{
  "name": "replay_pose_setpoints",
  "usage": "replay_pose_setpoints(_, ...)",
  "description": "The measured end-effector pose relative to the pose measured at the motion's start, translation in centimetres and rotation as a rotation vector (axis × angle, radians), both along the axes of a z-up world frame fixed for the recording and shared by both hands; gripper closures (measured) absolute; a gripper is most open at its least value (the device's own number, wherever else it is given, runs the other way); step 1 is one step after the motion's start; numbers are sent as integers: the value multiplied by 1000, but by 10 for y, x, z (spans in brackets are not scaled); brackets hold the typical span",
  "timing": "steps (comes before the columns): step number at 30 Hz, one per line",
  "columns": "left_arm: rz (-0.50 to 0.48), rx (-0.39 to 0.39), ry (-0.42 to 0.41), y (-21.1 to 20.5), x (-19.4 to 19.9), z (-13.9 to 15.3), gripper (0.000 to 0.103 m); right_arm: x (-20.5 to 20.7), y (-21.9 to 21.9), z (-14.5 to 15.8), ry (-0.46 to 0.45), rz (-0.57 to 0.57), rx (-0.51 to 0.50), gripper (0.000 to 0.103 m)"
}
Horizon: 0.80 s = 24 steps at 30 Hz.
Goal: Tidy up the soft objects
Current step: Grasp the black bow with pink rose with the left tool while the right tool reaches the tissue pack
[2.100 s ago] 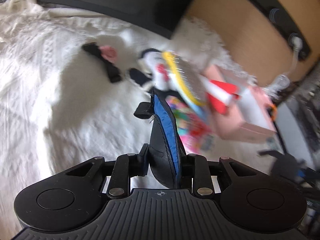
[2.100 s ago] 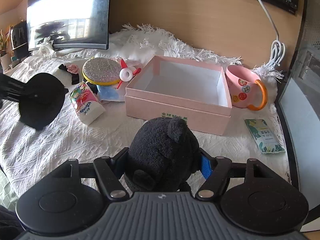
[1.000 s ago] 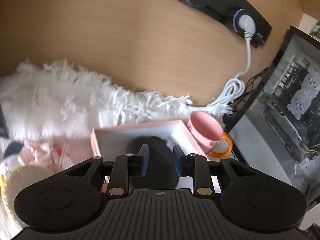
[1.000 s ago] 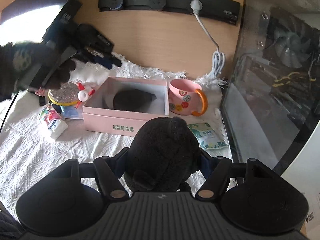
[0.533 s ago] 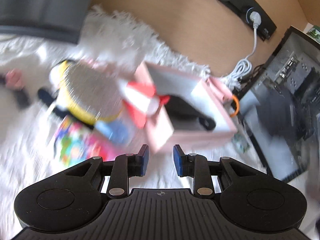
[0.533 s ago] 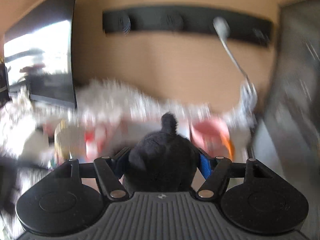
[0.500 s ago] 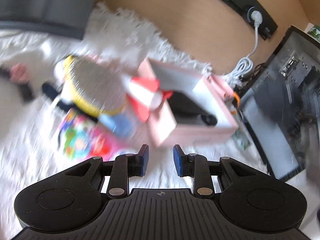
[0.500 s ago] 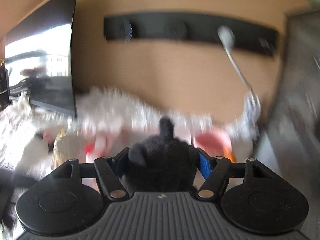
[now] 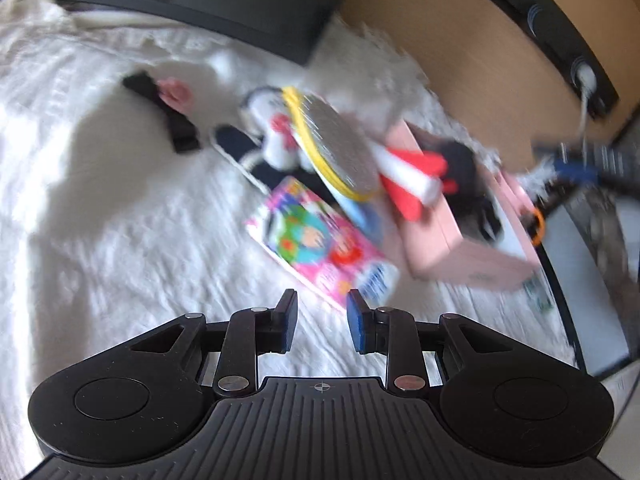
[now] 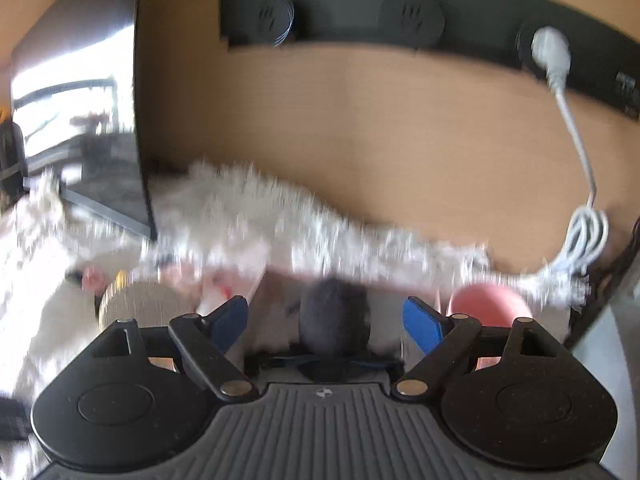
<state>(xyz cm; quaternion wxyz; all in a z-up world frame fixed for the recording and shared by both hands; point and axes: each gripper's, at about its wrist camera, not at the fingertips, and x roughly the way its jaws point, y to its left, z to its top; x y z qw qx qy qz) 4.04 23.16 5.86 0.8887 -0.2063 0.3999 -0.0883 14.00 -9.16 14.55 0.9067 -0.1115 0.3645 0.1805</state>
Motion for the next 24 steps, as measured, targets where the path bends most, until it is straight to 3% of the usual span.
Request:
replay_pose_setpoints(5, 124, 68, -71, 42, 38, 17, 73, -56, 20, -25, -90, 114, -127, 18)
replay_pose_setpoints(8, 216, 56, -31, 71, 75, 15, 73, -79, 36, -34, -104, 168, -136, 18)
replay_pose_setpoints(12, 304, 25, 67, 92, 116, -6, 73, -97, 52, -46, -43, 185, -97, 18)
replay_pose_setpoints(15, 333, 16, 107, 95, 138, -17, 73, -113, 58, -53, -16, 207, -106, 18)
replay_pose_setpoints(18, 350, 67, 129, 92, 158, -25, 73, -128, 56, -56, -12, 219, -133, 18)
replay_pose_setpoints(24, 341, 101, 106, 81, 188, -31, 73, -140, 32, -62, 25, 139, -149, 18)
